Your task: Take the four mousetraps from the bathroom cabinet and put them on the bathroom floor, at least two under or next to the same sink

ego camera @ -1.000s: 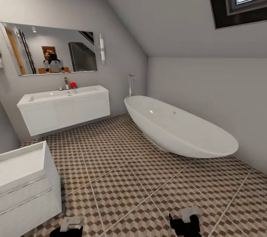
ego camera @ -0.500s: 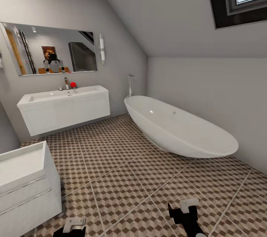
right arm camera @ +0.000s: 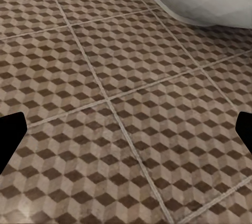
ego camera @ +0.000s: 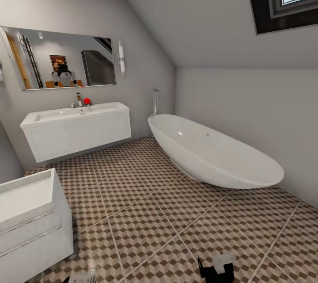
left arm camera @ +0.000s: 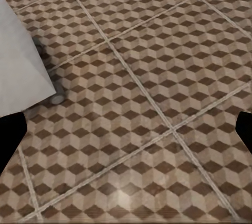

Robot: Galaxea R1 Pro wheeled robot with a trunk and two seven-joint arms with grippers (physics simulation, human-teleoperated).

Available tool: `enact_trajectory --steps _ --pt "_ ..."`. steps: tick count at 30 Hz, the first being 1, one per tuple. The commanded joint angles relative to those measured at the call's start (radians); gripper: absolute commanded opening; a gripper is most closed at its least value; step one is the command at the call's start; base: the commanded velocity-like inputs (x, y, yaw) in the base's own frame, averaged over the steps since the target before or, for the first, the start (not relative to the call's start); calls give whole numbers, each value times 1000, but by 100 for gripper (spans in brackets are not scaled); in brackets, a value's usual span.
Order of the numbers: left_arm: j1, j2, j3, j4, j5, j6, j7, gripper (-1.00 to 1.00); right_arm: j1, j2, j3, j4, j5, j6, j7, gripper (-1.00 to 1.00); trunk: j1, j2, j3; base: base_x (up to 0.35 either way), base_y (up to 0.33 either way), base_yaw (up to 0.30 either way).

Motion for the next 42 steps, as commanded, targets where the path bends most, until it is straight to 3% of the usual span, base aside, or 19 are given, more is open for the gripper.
enact_trajectory --steps 1,6,14,42 --pt "-1 1 -1 11 -1 -10 4 100 -1 0 -1 3 7 -6 -3 100 0 -1 -1 0 0 0" --pt "-1 1 -5 65 -2 -27 4 100 -1 0 -2 8 8 -11 -5 100 0 -1 -1 0 0 0" --pt "-1 -3 -1 198 -1 -110 4 100 -1 2 -3 12 7 -11 -6 100 0 -1 -1 0 0 -3" --pt "-1 -5 -2 211 1 -120 4 100 -1 -3 -3 14 7 -11 -6 100 0 -1 25 0 0 -228"
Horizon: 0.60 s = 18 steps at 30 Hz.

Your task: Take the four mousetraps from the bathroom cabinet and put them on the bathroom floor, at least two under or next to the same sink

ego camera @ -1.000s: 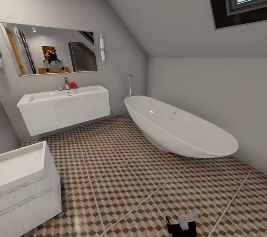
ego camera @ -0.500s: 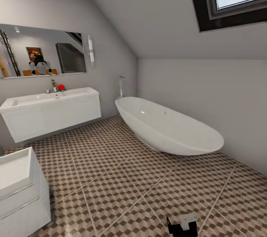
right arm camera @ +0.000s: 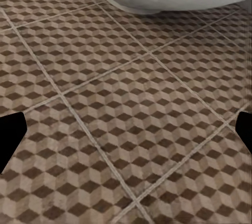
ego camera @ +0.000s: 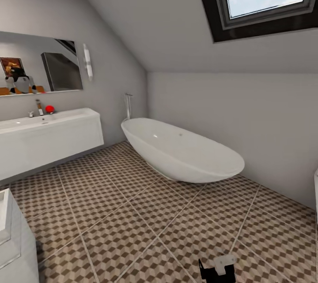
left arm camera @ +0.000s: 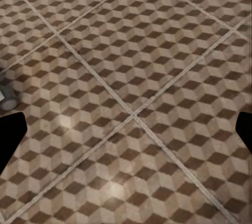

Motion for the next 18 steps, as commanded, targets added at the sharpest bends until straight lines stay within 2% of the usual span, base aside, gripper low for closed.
enact_trajectory --steps 1,18 --pt "0 0 -1 0 0 -3 3 100 -1 0 0 1 7 -2 -3 100 0 -1 0 0 0 -254" --pt "0 0 -1 0 -2 -3 3 100 -1 -1 -1 1 7 -2 -3 100 0 -1 17 0 0 -258"
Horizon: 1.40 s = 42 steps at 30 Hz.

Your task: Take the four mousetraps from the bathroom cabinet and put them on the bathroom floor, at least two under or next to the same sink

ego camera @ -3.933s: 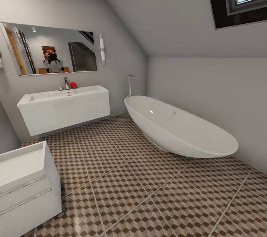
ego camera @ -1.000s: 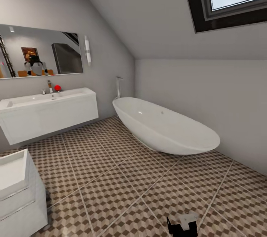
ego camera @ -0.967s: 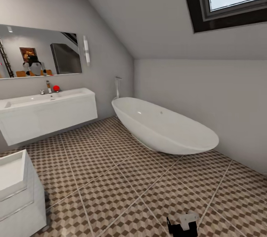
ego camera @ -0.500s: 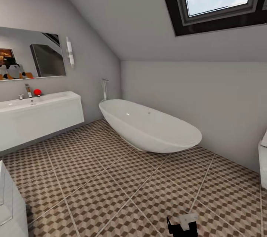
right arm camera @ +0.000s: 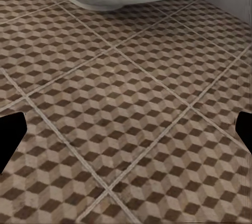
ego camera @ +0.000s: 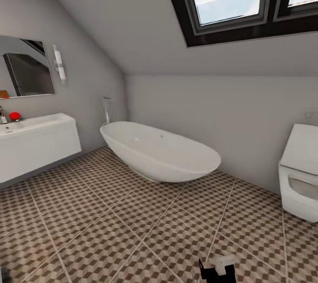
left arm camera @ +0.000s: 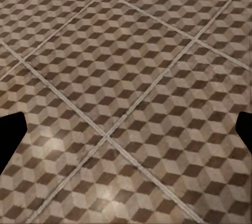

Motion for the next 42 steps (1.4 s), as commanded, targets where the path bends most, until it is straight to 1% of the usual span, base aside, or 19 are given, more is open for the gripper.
enact_trajectory --steps 1,42 --pt "0 0 -1 0 0 -3 3 100 -1 0 0 1 7 -2 -3 100 0 -1 0 0 0 -259" --pt "0 0 -1 -1 0 -3 3 100 -1 0 1 2 7 -2 -3 100 0 -1 26 0 0 -272"
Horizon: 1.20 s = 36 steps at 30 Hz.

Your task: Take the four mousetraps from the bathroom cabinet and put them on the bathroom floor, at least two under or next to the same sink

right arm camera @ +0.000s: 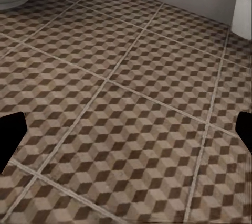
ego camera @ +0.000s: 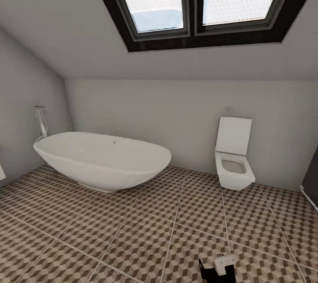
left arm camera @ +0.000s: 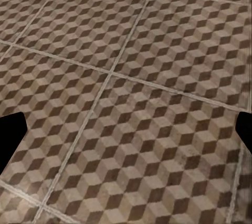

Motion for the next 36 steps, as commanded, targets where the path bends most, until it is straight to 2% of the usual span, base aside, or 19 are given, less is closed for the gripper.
enact_trajectory --steps 1,17,36 --pt "0 0 -1 0 0 -3 3 100 -1 0 0 1 7 -2 -3 100 0 -1 -1 0 0 -278" --pt "0 0 -1 0 0 -3 3 100 -1 -1 0 1 7 -2 -3 100 0 -1 7 0 0 -281" --pt "0 -4 -1 2 0 -3 3 100 -1 -2 -2 1 7 -2 -3 100 0 -1 4 0 0 -294"
